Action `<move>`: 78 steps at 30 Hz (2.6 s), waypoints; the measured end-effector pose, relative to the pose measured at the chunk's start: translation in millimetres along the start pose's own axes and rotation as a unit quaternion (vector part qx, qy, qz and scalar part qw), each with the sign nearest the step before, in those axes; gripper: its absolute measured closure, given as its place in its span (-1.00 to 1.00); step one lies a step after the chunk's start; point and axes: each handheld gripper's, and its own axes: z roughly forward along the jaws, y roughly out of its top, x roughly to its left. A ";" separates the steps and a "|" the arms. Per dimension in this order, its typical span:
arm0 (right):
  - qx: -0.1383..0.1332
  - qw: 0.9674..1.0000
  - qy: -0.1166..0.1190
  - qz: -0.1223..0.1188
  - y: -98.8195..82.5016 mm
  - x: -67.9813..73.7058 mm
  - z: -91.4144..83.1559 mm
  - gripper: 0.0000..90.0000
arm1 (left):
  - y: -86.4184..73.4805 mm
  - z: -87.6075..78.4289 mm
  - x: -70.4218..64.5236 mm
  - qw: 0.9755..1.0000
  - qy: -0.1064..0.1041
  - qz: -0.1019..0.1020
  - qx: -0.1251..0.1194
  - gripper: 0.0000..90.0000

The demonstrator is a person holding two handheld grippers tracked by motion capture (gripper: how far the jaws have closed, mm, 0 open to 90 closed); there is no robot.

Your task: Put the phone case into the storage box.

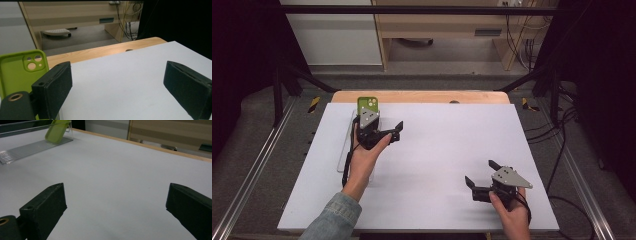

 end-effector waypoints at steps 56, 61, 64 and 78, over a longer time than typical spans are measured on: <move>0.105 0.993 -0.008 0.050 5.4 -8.7 -2.8 -0.91 | -5.7 -103.6 3.3 0.997 -0.031 0.050 -0.046 -0.91; 0.106 0.993 -0.008 0.049 5.4 -8.4 -2.7 -0.91 | -10.0 -111.1 5.3 0.997 -0.031 0.057 -0.051 -0.92; 0.106 0.993 -0.008 0.049 5.4 -7.9 -2.5 -0.91 | -12.0 -115.4 7.1 0.996 -0.027 0.060 -0.057 -0.92; 0.104 0.993 -0.008 0.049 5.3 -7.2 -2.1 -0.91 | -18.6 -134.6 24.0 0.995 -0.017 0.056 -0.077 -0.93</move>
